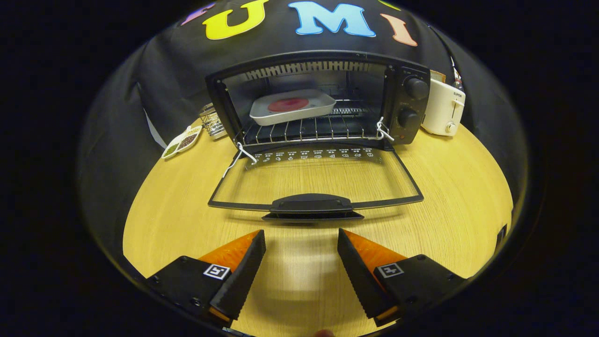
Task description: Open the toaster oven, put the food inside, and close the toaster oven door.
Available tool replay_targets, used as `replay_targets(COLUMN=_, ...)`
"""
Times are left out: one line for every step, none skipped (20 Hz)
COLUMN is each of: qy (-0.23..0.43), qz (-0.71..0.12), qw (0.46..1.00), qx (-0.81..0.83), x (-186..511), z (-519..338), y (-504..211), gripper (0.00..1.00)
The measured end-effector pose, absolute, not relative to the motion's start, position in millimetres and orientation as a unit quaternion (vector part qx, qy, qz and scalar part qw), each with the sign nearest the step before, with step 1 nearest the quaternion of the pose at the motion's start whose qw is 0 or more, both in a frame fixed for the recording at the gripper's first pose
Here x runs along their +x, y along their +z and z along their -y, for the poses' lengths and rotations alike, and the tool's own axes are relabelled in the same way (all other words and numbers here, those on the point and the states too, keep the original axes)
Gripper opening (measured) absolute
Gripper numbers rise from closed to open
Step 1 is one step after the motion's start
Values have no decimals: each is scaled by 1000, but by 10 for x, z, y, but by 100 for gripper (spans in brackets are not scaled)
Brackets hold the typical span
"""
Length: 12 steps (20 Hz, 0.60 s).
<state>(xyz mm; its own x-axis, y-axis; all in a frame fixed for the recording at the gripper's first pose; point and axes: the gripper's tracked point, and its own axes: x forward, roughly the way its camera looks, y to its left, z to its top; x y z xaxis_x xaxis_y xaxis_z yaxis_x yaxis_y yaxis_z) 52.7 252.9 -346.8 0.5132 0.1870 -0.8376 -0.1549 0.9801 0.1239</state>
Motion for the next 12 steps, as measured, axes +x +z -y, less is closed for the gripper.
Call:
replay_targets(qy=94, qz=-488, qw=868, qx=17, x=545, z=-2530, y=-3497, gripper=98)
replay_targets(qy=90, qz=-492, qw=866, qx=17, x=557, z=-2526, y=-3531, gripper=98)
replay_targets(qy=86, qz=-497, qw=863, qx=18, x=570, z=-2523, y=-3562, gripper=98)
replay_targets(qy=83, qz=-491, qw=867, qx=18, x=629, z=-2531, y=-3569, gripper=98)
replay_targets(qy=79, qz=-496, qw=865, qx=16, x=638, z=-2528, y=-3591, gripper=97)
replay_targets(qy=74, qz=-494, qw=866, qx=13, x=650, z=-2534, y=-3580, gripper=97)
replay_targets(qy=74, qz=-494, qw=866, qx=6, x=637, z=-2539, y=-3597, gripper=97)
replay_targets(qy=72, qz=-489, qw=869, qx=-1, x=645, z=-2542, y=-3598, gripper=98)
replay_targets(qy=70, qz=-489, qw=869, qx=-5, x=638, z=-2543, y=-3602, gripper=98)
replay_targets(qy=69, qz=-487, qw=871, qx=-5, x=644, z=-2552, y=-3608, gripper=98)
replay_targets(qy=70, qz=-485, qw=872, qx=-11, x=643, z=-2551, y=-3607, gripper=98)
replay_targets(qy=72, qz=-482, qw=873, qx=-19, x=644, z=-2542, y=-3612, gripper=98)
